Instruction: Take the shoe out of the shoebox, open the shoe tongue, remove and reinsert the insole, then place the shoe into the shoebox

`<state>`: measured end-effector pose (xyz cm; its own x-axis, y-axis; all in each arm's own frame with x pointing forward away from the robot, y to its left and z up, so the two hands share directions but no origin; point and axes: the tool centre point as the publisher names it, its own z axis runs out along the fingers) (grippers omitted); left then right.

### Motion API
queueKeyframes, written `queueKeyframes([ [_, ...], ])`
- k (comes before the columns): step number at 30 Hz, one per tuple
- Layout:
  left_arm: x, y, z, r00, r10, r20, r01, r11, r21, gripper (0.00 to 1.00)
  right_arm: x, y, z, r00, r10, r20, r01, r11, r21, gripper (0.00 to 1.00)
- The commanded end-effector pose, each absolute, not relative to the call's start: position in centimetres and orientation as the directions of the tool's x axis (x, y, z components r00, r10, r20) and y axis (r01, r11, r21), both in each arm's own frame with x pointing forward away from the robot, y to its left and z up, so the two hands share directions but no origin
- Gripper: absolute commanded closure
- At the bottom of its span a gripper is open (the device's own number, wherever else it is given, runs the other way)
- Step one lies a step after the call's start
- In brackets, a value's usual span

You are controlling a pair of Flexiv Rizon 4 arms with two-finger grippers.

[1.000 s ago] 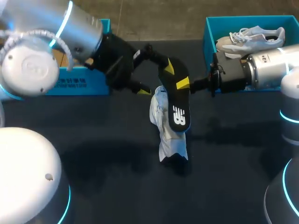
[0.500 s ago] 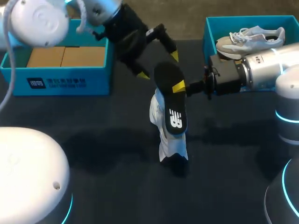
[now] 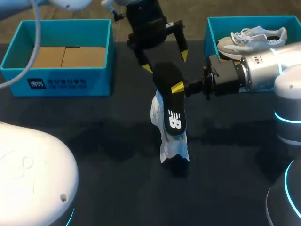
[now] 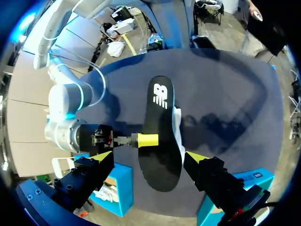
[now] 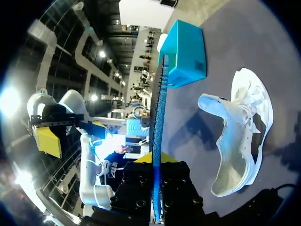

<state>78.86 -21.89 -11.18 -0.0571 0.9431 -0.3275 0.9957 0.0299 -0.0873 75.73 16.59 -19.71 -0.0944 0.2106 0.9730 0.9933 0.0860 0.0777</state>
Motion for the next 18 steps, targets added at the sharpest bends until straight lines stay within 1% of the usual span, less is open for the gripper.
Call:
queueKeyframes([
  [1, 79.58, -22.52, -10.92, -0.033, 0.999, -0.039, 0.996, 0.03, -0.083, 0.0, 75.93, 16.99, -19.89, -0.09, 0.213, 0.973, 0.994, 0.084, 0.074, 1.0],
  [18, 79.88, -23.42, -10.67, -0.024, 0.997, -0.073, 0.999, 0.021, -0.05, 0.0, 75.95, 17.04, -19.81, -0.096, 0.204, 0.974, 0.994, 0.071, 0.083, 1.0],
])
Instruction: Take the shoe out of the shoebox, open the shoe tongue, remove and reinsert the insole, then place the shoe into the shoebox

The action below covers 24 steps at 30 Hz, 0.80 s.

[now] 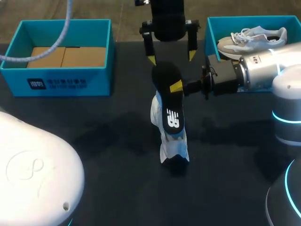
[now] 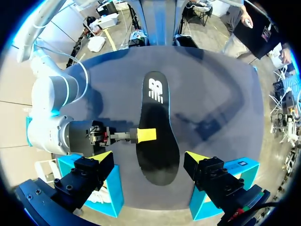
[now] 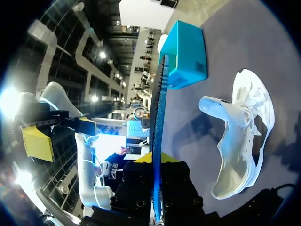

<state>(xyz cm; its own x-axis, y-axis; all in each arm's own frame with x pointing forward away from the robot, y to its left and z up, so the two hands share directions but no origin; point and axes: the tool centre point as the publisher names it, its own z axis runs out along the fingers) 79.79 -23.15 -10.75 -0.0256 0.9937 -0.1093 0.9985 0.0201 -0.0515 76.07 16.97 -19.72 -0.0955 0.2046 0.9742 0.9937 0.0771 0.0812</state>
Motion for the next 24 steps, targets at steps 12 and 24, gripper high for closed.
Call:
queueKeyframes([
  [12, 79.7, -23.6, -10.7, -0.025, 0.996, -0.088, 0.999, 0.021, -0.045, 0.0, 75.9, 16.9, -19.8, -0.096, 0.201, 0.975, 0.994, 0.074, 0.083, 1.0],
  [24, 79.5, -22.3, -11.0, -0.016, 0.95, -0.312, 1.0, 0.02, 0.008, 0.0, 75.7, 16.2, -20.0, -0.092, 0.196, 0.976, 0.994, 0.075, 0.079, 1.0],
])
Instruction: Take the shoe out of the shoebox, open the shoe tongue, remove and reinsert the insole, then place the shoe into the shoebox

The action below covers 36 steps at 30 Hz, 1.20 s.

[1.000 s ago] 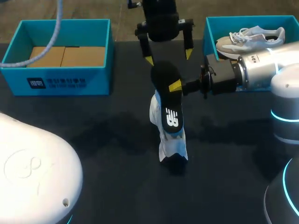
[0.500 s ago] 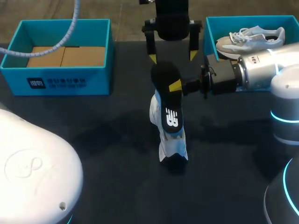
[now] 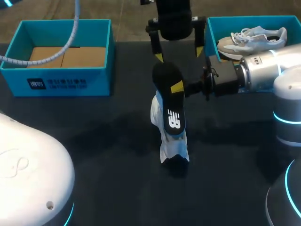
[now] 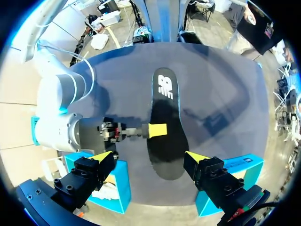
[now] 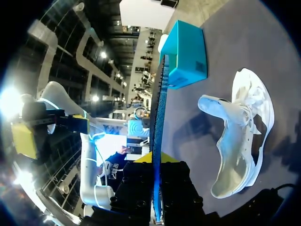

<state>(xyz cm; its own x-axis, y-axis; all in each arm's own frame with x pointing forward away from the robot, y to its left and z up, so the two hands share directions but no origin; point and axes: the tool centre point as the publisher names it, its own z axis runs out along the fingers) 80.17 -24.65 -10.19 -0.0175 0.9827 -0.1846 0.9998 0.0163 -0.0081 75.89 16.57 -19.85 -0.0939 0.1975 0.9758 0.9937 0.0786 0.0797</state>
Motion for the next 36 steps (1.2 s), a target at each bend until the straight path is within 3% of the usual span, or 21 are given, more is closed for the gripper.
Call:
queueKeyframes([
  [1, 79.5, -22.2, -11.1, -0.017, 0.941, -0.339, 1.0, 0.022, 0.011, 0.0, 75.7, 16.1, -20.0, -0.091, 0.196, 0.976, 0.994, 0.074, 0.078, 1.0],
  [11, 78.9, -21.4, -11.3, -0.009, 0.795, -0.606, 1.0, 0.006, -0.007, 0.0, 75.9, 15.4, -19.5, -0.09, 0.201, 0.975, 0.994, 0.081, 0.075, 1.0],
  [20, 78.4, -21.1, -12.3, 0.055, 0.587, -0.808, 0.998, -0.02, 0.053, 0.0, 75.6, 14.5, -18.6, -0.078, 0.208, 0.975, 0.995, 0.082, 0.062, 1.0],
  [36, 77.1, -21.1, -14.4, 0.056, 0.263, -0.963, 0.998, 0.0, 0.058, 0.0, 75.1, 11.6, -17.2, -0.052, 0.205, 0.977, 0.998, 0.029, 0.047, 1.0],
])
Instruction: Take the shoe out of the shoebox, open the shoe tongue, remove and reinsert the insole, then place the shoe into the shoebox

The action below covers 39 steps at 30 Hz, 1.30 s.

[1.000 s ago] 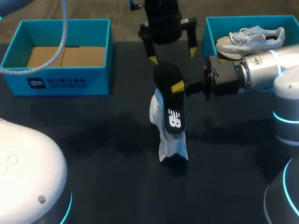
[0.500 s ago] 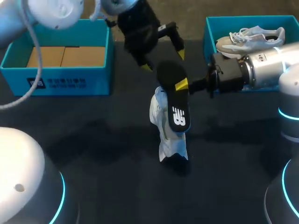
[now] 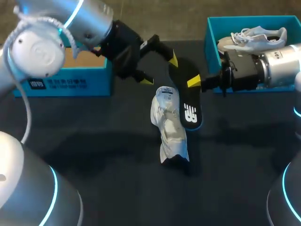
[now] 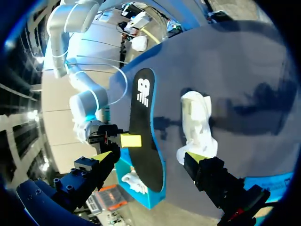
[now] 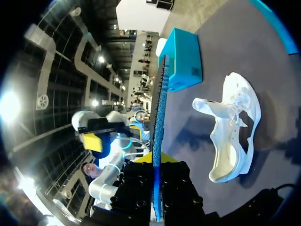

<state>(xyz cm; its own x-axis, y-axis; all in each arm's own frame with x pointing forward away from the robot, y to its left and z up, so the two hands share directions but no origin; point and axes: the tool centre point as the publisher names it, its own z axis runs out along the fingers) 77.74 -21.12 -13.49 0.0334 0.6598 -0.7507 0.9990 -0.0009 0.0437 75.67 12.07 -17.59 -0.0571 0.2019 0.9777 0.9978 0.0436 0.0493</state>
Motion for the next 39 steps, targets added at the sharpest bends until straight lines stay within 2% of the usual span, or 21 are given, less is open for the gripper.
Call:
queueKeyframes([
  [1, 76.9, -21.2, -14.6, 0.062, 0.256, -0.965, 0.998, -0.002, 0.064, 0.0, 75.0, 11.5, -17.1, -0.052, 0.201, 0.978, 0.999, 0.028, 0.047, 1.0],
  [10, 76.4, -21.8, -16.2, 0.066, 0.112, -0.991, 0.997, 0.036, 0.071, 0.0, 74.4, 11.8, -16.7, -0.036, 0.177, 0.984, 0.999, 0.02, 0.033, 1.0],
  [22, 76.9, -22.5, -16.5, 0.052, 0.059, -0.997, 0.995, 0.083, 0.057, 0.0, 73.5, 13.7, -16.6, -0.034, 0.156, 0.987, 0.999, 0.035, 0.029, 1.0],
  [25, 77.1, -22.9, -16.3, 0.045, 0.041, -0.998, 0.995, 0.086, 0.048, 0.09, 73.3, 14.3, -16.6, -0.038, 0.149, 0.988, 0.999, 0.04, 0.032, 1.0],
  [29, 77.1, -23.3, -16.1, 0.041, 0.029, -0.999, 0.996, 0.08, 0.043, 0.35, 73.2, 14.6, -16.6, -0.045, 0.143, 0.989, 0.999, 0.036, 0.04, 1.0],
  [30, 77.1, -23.5, -16.1, 0.043, 0.023, -0.999, 0.996, 0.078, 0.045, 0.51, 73.2, 14.7, -16.6, -0.047, 0.142, 0.989, 0.999, 0.034, 0.042, 1.0],
  [32, 77.1, -23.7, -16.1, 0.035, 0.012, -0.999, 0.996, 0.077, 0.035, 0.52, 73.2, 14.8, -16.5, -0.049, 0.141, 0.989, 0.998, 0.034, 0.045, 1.0],
  [33, 77.2, -23.9, -16.0, 0.036, 0.009, -0.999, 0.996, 0.078, 0.036, 0.59, 73.2, 14.9, -16.5, -0.051, 0.141, 0.989, 0.998, 0.032, 0.047, 1.0],
  [39, 77.1, -24.4, -16.1, 0.029, -0.001, -1.0, 0.996, 0.08, 0.029, 0.63, 73.2, 15.1, -16.6, -0.057, 0.137, 0.989, 0.998, 0.029, 0.053, 1.0],
])
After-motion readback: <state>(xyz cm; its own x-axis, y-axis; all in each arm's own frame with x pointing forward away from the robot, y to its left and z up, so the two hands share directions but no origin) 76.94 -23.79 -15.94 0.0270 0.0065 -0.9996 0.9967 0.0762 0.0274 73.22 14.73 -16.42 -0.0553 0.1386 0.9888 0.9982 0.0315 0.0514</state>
